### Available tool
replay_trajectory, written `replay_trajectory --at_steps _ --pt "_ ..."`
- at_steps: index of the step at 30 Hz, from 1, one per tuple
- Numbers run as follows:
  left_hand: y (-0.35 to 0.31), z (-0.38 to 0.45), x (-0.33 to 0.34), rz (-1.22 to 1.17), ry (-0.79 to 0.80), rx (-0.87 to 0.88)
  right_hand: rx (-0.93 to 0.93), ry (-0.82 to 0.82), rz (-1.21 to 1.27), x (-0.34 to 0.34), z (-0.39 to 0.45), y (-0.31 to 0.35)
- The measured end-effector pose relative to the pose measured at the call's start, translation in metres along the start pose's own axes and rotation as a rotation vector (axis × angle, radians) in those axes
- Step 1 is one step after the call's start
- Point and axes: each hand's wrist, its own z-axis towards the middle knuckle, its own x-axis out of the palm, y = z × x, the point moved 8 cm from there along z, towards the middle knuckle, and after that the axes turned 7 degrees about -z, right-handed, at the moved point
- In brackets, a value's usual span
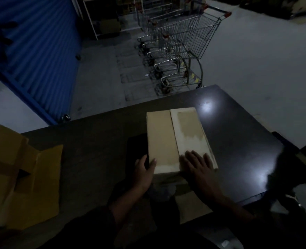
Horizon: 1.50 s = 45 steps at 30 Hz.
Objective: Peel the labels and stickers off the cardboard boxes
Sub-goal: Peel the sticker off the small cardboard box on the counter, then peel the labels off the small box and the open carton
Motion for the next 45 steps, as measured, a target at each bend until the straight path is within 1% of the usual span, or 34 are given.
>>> replay_trajectory --at_steps 1,3,5,6,7,9,11,14,20,24,26,28,31,36,41,45 --pt "-0.009 0.004 0.014 -0.013 0.049 0.033 0.041 -0.032 0.02 0.001 0.0 -0.011" --pt "-0.028 0.007 0.048 -0.062 0.23 0.064 0.142 -0.087 0.026 -0.001 0.002 -0.04" --pt "-0.046 0.006 0.081 -0.096 0.427 0.037 0.266 -0.075 0.023 -0.006 0.007 -0.07" --pt "-0.055 0.004 0.093 -0.099 0.493 0.025 0.299 -0.063 0.018 -0.01 0.011 -0.079" --pt "-0.064 0.004 0.102 -0.111 0.535 0.01 0.291 -0.054 0.013 -0.011 0.017 -0.081" --pt "-0.081 0.003 0.116 -0.158 0.576 -0.019 0.169 -0.018 -0.015 -0.005 0.029 -0.067" --pt "-0.092 0.002 0.126 -0.141 0.586 -0.018 0.059 0.006 -0.053 0.002 0.037 -0.052" --pt "-0.092 0.0 0.132 -0.132 0.612 -0.039 0.068 0.04 -0.037 0.005 0.046 -0.058" --pt "-0.08 -0.01 0.116 -0.23 0.637 -0.061 0.114 0.074 -0.033 -0.008 0.058 -0.102" --pt "-0.065 -0.008 0.092 -0.284 0.563 -0.114 0.131 0.09 0.02 -0.013 0.081 -0.125" --pt "-0.058 -0.003 0.082 -0.294 0.476 -0.112 0.146 0.121 0.049 -0.014 0.092 -0.127" --pt "-0.054 0.002 0.071 -0.294 0.366 -0.087 0.127 0.126 0.051 -0.02 0.101 -0.114" --pt "-0.058 0.012 0.051 -0.298 0.187 -0.012 0.028 0.113 0.103 -0.036 0.111 -0.06" --pt "-0.066 0.01 -0.011 -0.369 -0.002 0.017 -0.069 0.083 0.255 -0.058 0.107 0.05" --pt "-0.05 -0.013 -0.106 -0.47 -0.195 0.022 -0.266 0.112 0.279 -0.08 0.103 0.16" --pt "-0.032 -0.044 -0.2 -0.521 -0.356 0.049 -0.443 0.114 0.326 -0.102 0.098 0.253"
